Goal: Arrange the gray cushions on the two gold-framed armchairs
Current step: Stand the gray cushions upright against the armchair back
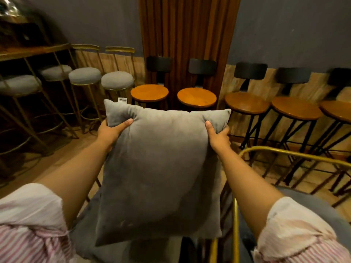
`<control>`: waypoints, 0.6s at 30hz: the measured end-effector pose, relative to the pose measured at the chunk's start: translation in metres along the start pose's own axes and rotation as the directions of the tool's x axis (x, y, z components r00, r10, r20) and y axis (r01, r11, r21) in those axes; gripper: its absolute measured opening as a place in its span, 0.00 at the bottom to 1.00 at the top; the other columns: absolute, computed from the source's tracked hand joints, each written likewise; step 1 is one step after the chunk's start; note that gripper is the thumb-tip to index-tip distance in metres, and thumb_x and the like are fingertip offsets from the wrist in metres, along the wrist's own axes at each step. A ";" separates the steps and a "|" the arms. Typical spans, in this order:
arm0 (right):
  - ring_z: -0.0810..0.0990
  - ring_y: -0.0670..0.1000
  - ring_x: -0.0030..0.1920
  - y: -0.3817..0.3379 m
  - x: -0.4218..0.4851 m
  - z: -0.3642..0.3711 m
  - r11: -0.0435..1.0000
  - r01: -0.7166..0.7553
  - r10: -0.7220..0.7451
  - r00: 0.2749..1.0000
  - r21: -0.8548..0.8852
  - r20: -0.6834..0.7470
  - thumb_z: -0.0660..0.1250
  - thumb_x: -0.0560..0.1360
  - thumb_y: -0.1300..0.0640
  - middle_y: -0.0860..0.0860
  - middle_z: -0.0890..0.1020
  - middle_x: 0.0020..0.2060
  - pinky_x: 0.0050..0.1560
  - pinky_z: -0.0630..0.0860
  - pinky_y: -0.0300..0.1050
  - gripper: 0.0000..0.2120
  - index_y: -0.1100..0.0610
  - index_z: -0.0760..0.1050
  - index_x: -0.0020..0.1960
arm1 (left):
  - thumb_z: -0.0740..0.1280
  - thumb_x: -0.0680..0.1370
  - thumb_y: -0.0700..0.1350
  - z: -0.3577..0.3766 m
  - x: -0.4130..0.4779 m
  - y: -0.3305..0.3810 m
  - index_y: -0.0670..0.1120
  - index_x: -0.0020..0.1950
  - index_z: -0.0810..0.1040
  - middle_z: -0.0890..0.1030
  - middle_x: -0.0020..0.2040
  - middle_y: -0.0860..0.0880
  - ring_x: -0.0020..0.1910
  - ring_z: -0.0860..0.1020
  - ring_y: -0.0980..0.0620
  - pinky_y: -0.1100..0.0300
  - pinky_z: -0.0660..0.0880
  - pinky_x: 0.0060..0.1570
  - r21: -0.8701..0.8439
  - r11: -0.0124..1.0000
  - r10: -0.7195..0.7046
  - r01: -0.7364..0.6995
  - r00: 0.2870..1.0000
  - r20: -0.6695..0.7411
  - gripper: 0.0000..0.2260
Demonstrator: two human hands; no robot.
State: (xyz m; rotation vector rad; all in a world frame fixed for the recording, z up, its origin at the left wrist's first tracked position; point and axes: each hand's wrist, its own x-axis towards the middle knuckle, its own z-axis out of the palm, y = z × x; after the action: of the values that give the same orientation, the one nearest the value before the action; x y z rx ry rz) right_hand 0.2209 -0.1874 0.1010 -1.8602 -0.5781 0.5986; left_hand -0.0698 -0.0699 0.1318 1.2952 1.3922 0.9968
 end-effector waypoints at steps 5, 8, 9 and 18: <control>0.61 0.67 0.72 0.014 0.036 0.069 0.987 -0.154 0.155 0.988 -0.037 0.017 0.61 0.70 0.32 0.61 0.59 0.75 0.70 0.62 0.63 0.47 0.53 0.45 0.77 | 0.73 0.69 0.57 -0.001 0.085 -0.027 0.47 0.75 0.61 0.67 0.73 0.42 0.70 0.67 0.37 0.39 0.66 0.67 0.113 0.989 -0.106 0.098 0.992 0.066 0.40; 0.58 0.66 0.73 0.034 0.044 0.102 0.970 -0.241 0.242 0.969 -0.039 0.038 0.62 0.71 0.33 0.61 0.55 0.76 0.71 0.59 0.63 0.46 0.52 0.42 0.77 | 0.72 0.69 0.58 0.002 0.127 -0.046 0.46 0.77 0.55 0.62 0.76 0.42 0.73 0.64 0.36 0.40 0.63 0.69 0.204 0.976 -0.098 0.079 0.992 0.081 0.43; 0.57 0.66 0.74 0.043 0.044 0.112 0.967 -0.243 0.247 0.968 -0.069 0.050 0.62 0.71 0.33 0.61 0.54 0.76 0.71 0.58 0.63 0.46 0.51 0.41 0.77 | 0.71 0.69 0.59 0.004 0.136 -0.057 0.46 0.78 0.52 0.60 0.77 0.41 0.74 0.61 0.36 0.40 0.60 0.71 0.269 0.961 -0.103 0.070 0.989 0.110 0.44; 0.32 0.62 0.75 0.100 0.020 0.172 0.856 -0.086 0.243 0.937 -0.511 0.250 0.65 0.68 0.32 0.60 0.31 0.74 0.74 0.39 0.58 0.53 0.44 0.28 0.74 | 0.59 0.68 0.72 0.050 0.114 -0.155 0.63 0.73 0.30 0.29 0.75 0.40 0.74 0.37 0.29 0.33 0.44 0.72 0.831 0.549 -0.317 -0.093 0.897 0.310 0.46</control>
State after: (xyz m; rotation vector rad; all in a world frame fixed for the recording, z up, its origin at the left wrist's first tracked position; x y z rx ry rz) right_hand 0.1375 -0.0886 -0.0512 -2.3369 -0.8397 0.9343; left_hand -0.0524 0.0250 -0.0421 1.9243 1.6094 -0.1767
